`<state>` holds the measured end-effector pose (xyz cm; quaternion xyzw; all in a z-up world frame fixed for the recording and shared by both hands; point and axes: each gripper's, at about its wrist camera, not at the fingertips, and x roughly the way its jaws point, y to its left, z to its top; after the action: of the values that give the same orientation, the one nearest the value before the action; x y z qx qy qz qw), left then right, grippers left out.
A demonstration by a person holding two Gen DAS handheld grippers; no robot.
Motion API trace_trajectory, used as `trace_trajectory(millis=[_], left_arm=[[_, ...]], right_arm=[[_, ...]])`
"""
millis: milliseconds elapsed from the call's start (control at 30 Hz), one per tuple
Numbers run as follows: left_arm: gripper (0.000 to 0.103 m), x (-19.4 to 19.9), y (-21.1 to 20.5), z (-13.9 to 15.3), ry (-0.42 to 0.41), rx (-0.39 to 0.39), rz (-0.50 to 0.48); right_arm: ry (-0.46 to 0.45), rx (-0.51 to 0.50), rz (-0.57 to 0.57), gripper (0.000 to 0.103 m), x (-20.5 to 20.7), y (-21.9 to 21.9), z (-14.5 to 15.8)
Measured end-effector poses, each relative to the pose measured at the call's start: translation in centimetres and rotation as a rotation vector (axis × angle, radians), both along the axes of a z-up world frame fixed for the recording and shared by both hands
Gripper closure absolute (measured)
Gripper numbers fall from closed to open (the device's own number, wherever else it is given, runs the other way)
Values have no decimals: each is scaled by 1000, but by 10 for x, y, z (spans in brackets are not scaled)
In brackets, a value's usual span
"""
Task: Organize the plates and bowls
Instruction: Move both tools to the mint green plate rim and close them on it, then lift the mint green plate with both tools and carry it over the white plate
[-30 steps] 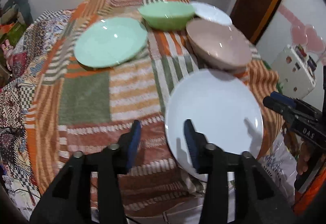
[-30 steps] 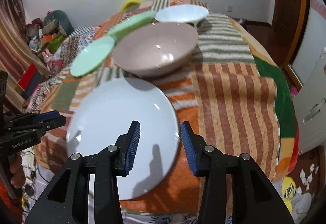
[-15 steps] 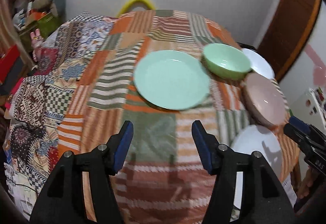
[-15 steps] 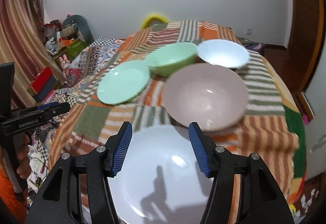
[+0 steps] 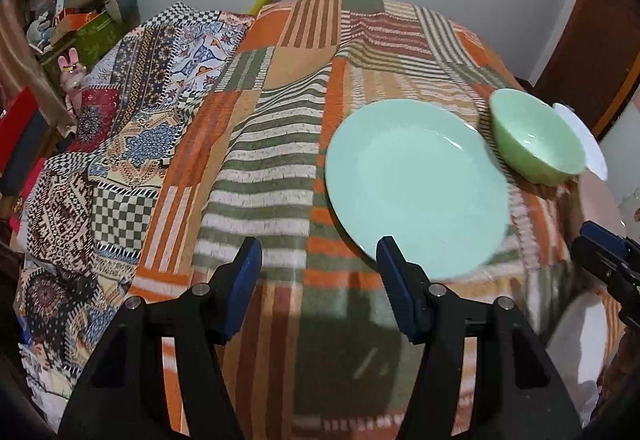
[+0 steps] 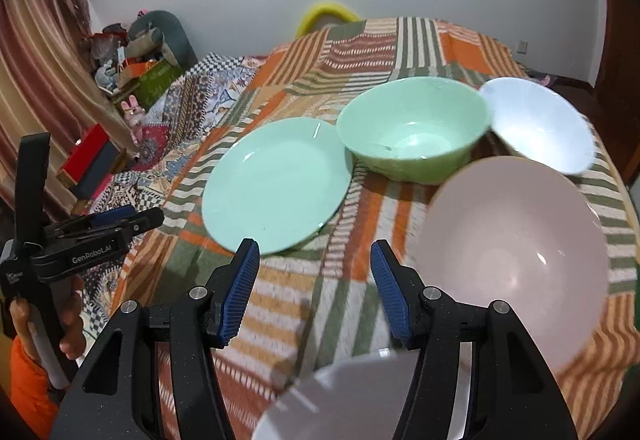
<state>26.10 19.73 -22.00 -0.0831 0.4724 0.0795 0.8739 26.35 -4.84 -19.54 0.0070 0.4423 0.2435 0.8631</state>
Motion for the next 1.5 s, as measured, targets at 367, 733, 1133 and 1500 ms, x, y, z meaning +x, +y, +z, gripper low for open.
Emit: trace_trajectory(millis=[367,733,1133,1500], left_arm=[[67,56,18,-34,10,-20,-33],[76,75,14,-43,-6,-64,-71],[80,60,4,-44,13,-26,-131],[80,-7,11,-45,66,-90,-165]], right_arm=[[37,-76,-26,51,38,26,-25],[99,-80,13,74,41,34,-37],[140,-117,-15,76,63,42,-48],[180,-78,103,83,27,34,-47]])
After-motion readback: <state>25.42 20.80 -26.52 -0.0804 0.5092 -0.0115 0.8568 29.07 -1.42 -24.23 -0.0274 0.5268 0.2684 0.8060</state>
